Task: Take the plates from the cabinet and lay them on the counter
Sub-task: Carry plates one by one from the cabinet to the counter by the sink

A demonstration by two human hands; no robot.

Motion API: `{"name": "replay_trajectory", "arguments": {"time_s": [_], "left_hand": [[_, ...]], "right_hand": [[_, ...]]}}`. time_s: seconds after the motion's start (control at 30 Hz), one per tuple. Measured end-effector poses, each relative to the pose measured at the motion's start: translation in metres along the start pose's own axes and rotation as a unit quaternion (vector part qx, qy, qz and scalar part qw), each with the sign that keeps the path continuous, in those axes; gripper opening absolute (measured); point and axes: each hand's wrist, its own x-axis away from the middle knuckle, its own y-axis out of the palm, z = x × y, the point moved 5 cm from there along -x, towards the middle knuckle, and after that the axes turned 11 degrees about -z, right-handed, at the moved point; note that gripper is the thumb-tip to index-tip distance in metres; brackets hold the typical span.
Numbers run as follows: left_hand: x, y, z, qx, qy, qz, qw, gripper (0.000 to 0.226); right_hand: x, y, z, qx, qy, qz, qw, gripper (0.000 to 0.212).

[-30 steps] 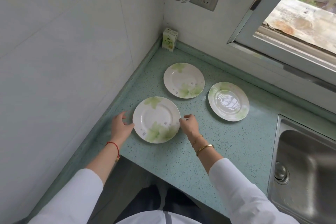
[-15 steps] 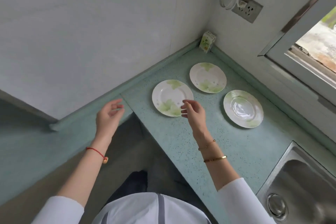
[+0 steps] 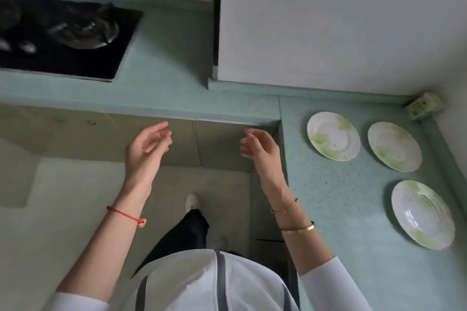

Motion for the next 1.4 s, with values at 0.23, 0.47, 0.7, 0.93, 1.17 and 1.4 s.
{"name": "replay_trajectory", "arguments": {"time_s": [0.23, 0.47, 0.7, 0.93, 1.17, 1.4], "left_hand": [[0.086, -0.134, 0.017, 0.049, 0.045, 0.176, 0.982, 0.027], [0.166, -0.284, 0.022, 0.037, 0.052, 0.31, 0.949, 0.03], [0.24, -0.422, 0.018, 0.035, 0.019, 0.388, 0.921, 0.033], [0.27, -0.525, 0.012, 0.05, 0.014, 0.452, 0.89, 0.033], [0.26, -0.608, 0.015, 0.068, 0.006, 0.501, 0.863, 0.034], [0.225, -0.716, 0.039, 0.069, 0.019, 0.539, 0.839, 0.032]], "right_hand": [[0.018, 0.151, -0.005, 0.03, 0.003, -0.163, 0.986, 0.012], [0.051, 0.324, -0.002, 0.075, -0.012, -0.299, 0.951, 0.021], [0.096, 0.494, 0.02, 0.08, -0.003, -0.38, 0.922, 0.02], [0.112, 0.608, 0.041, 0.111, 0.008, -0.436, 0.893, 0.017], [0.098, 0.726, 0.048, 0.119, 0.007, -0.475, 0.872, 0.017], [0.079, 0.874, 0.041, 0.12, 0.001, -0.533, 0.837, 0.02]]}}
